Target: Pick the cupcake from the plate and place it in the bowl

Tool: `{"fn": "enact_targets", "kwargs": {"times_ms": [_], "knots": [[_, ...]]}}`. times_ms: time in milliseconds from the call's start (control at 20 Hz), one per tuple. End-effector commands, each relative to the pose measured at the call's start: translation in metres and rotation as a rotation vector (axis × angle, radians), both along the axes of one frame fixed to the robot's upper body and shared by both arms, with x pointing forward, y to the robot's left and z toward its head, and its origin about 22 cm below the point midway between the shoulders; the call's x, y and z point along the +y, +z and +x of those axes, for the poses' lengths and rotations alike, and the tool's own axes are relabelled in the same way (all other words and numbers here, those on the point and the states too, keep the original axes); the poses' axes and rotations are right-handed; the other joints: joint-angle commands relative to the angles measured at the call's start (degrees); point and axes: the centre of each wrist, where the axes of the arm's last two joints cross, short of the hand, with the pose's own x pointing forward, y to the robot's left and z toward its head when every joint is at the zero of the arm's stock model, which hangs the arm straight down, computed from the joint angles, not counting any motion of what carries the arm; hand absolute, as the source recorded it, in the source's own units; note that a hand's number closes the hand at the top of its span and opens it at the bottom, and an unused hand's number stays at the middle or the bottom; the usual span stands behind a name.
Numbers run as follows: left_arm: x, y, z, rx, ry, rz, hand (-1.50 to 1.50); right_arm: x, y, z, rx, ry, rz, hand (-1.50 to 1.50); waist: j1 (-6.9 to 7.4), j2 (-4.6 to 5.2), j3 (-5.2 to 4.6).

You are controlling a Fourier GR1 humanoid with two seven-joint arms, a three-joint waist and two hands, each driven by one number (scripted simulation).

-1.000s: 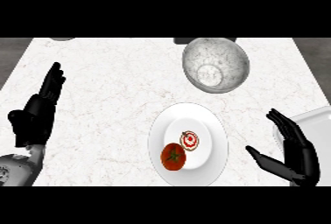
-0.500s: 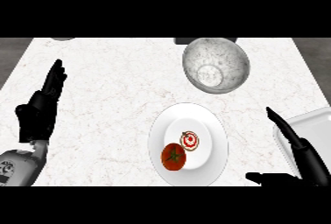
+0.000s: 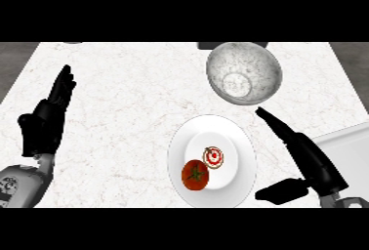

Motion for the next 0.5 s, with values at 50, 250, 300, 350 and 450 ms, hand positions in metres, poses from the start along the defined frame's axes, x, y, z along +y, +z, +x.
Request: {"fn": "enact_targets", "kwargs": {"times_ms": [50,250,300,350,450], "knots": [[0.002,0.015,0.005,-0.020,-0.001,0.010,0.00,0.046,0.009,0.012,0.083,0.079,-0.085,-1.50,-0.10,-0.04,0.08],[-0.003,0.005,0.006,0.002,-0.004,-0.007,0.00,0.060,0.009,0.031,0.146,0.093,-0.149,-1.50,-0.22,0.02,0.09],[-0.013,-0.010,0.011,-0.001,0.008,0.004,0.00,0.076,0.005,0.018,0.164,0.111,-0.164,-1.50,-0.49,0.05,0.08],[-0.024,0.015,-0.013,-0.012,-0.011,0.004,0.00,0.074,-0.006,0.020,0.209,0.114,-0.186,-1.50,0.25,-0.15,0.13],[0.001,0.009,0.006,-0.013,0.012,-0.004,0.00,0.084,0.006,0.036,0.237,0.105,-0.222,-1.50,-0.25,0.03,0.08]]}}
